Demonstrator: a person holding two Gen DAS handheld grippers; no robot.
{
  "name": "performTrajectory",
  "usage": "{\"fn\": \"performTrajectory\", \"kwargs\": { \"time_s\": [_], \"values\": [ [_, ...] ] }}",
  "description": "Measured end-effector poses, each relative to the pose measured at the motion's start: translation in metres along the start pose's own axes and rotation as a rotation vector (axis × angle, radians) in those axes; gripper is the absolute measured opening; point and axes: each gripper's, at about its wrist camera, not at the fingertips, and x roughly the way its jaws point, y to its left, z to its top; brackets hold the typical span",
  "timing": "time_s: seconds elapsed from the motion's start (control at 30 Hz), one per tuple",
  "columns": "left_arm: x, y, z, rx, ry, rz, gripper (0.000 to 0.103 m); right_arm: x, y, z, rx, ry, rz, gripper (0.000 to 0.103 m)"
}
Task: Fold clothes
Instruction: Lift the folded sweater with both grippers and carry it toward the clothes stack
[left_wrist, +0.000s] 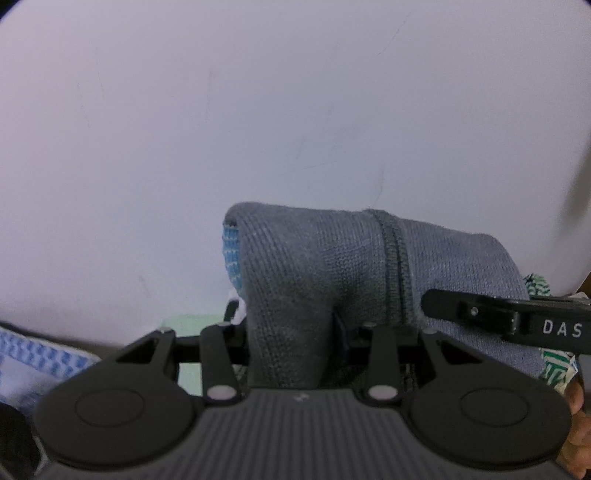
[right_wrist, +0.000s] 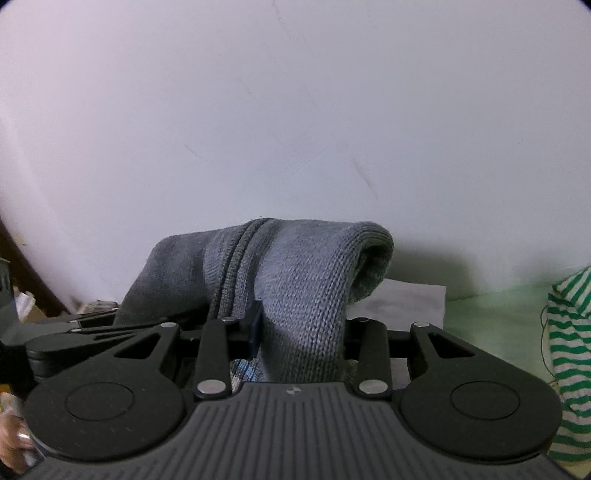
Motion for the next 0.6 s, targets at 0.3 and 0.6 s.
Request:
{"fn": "performTrajectory", "kwargs": {
  "time_s": [0.3, 0.6],
  "values": [
    [0.023, 0.014, -0.021, 0.068, -0.011, 0.046, 0.073, 0.028, -0.015, -0.027, -0.091, 0.030, -0.194, 0.053],
    [-0.032, 0.036, -0.020, 0.083, -0.234, 0.125, 0.058, -0.020, -0.006, -0.027, -0.180, -0.177, -0.250, 0.056]
  ]
}}
